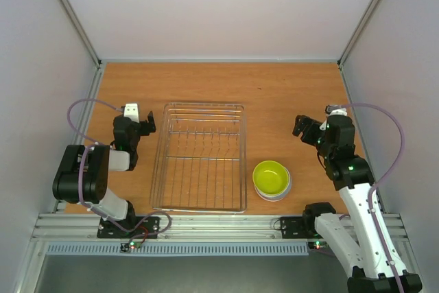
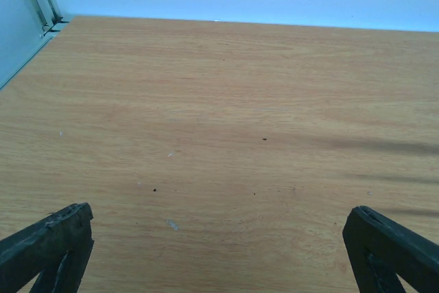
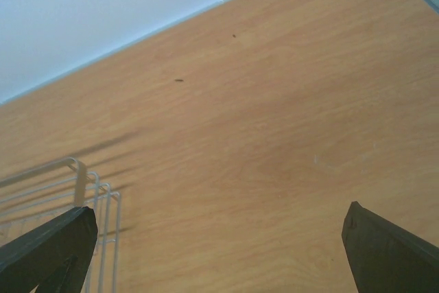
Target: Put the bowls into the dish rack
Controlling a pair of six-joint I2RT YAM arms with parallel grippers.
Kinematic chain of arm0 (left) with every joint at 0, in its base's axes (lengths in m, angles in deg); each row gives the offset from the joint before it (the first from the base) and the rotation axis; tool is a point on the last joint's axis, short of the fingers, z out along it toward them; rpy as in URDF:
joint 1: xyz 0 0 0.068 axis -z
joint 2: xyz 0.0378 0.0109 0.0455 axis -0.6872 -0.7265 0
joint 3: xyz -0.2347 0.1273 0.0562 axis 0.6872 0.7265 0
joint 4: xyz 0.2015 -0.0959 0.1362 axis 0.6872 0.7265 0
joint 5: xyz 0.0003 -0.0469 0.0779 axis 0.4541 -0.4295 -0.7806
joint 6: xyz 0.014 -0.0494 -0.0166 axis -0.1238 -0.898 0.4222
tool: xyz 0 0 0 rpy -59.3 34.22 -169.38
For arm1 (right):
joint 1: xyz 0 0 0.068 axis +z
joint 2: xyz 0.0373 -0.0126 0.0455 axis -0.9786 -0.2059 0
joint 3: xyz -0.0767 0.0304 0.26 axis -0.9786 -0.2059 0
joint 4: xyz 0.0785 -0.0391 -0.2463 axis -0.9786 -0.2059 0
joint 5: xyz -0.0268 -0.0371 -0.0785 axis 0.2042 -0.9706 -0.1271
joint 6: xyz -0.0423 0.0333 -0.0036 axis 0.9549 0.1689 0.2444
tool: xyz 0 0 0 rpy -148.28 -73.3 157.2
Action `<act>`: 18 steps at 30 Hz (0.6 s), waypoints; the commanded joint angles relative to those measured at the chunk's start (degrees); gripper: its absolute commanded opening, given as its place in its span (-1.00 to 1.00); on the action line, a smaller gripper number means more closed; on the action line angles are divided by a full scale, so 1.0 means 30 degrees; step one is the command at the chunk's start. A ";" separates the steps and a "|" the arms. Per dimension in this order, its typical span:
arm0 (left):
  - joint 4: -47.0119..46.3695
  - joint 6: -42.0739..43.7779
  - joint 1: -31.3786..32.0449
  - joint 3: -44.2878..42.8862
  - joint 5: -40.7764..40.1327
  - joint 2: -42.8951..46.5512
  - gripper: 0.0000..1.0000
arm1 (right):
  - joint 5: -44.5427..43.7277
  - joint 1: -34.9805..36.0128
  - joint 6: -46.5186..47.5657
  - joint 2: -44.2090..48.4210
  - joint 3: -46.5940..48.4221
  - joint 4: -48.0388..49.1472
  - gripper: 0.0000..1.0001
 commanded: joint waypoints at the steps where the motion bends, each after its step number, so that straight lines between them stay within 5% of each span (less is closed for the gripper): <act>1: -0.1069 0.0215 0.0076 -0.0313 -0.0213 -0.0104 0.99 | -0.1338 0.0150 -0.0395 -0.0630 0.0542 -0.2023 0.97; 9: -0.1072 0.0189 0.0076 -0.0313 -0.0213 -0.0113 0.99 | -0.3311 0.0150 -0.3063 -0.1767 0.1258 -0.4322 0.97; 18: -0.1062 0.0215 0.0076 -0.0313 -0.0213 -0.0117 0.99 | -0.0048 0.0205 -0.1020 -0.2770 0.1781 -0.5394 0.97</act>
